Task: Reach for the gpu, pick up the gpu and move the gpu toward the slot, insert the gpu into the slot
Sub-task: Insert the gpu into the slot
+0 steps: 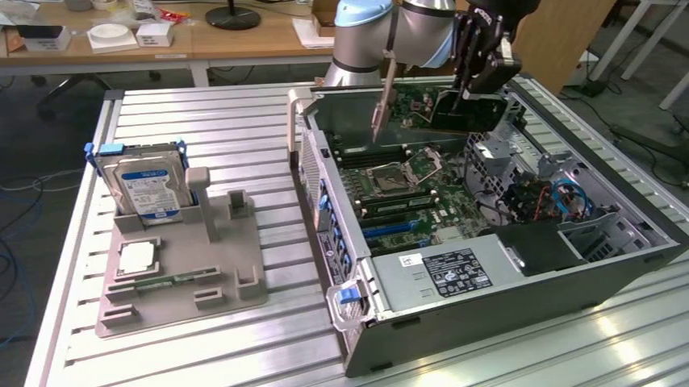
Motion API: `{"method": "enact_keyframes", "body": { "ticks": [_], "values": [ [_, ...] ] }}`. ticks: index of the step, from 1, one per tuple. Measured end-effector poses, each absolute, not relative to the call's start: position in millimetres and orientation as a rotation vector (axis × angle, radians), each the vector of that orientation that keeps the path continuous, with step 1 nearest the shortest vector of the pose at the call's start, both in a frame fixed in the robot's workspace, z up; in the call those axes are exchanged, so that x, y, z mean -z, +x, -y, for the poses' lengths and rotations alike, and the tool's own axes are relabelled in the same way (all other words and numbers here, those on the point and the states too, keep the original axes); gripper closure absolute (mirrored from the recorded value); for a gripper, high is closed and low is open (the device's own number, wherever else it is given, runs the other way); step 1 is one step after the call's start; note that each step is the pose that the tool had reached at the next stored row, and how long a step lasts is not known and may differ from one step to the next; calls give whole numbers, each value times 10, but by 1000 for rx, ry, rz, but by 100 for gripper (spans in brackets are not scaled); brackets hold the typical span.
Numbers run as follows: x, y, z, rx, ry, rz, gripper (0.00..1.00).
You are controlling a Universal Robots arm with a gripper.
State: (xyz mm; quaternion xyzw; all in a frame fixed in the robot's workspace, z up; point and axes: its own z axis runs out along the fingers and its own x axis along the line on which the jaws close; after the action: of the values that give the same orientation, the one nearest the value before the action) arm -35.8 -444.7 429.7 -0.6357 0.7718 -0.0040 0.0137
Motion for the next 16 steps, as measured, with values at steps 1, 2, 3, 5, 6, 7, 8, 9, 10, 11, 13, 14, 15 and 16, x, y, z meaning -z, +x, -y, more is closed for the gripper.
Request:
{"method": "enact_keyframes", "body": {
  "ticks": [1, 2, 3, 5, 6, 7, 8, 9, 10, 11, 13, 14, 15, 16],
  "values": [
    [-4297, -358, 4447, 12, -1991, -2394, 74],
    [-4296, -358, 4447, 12, -2003, -2385, 74],
    [-4296, -358, 4447, 12, -2014, -2375, 74],
    [-4296, -358, 4448, 11, -2038, -2355, 74],
    [-4296, -358, 4448, 11, -2048, -2346, 74],
    [-4296, -358, 4448, 11, -2057, -2338, 74],
    [-4296, -358, 4448, 11, -2066, -2330, 74],
    [-4296, -358, 4448, 11, -2077, -2320, 74],
    [-4295, -358, 4449, 10, -2088, -2310, 74],
    [-4295, -358, 4449, 10, -2100, -2299, 74],
    [-4295, -358, 4450, 10, -2115, -2285, 74],
    [-4295, -358, 4450, 10, -2116, -2284, 74],
    [-4295, -358, 4450, 10, -2116, -2284, 74],
    [-4295, -358, 4450, 10, -2116, -2284, 74]
  ]
}}
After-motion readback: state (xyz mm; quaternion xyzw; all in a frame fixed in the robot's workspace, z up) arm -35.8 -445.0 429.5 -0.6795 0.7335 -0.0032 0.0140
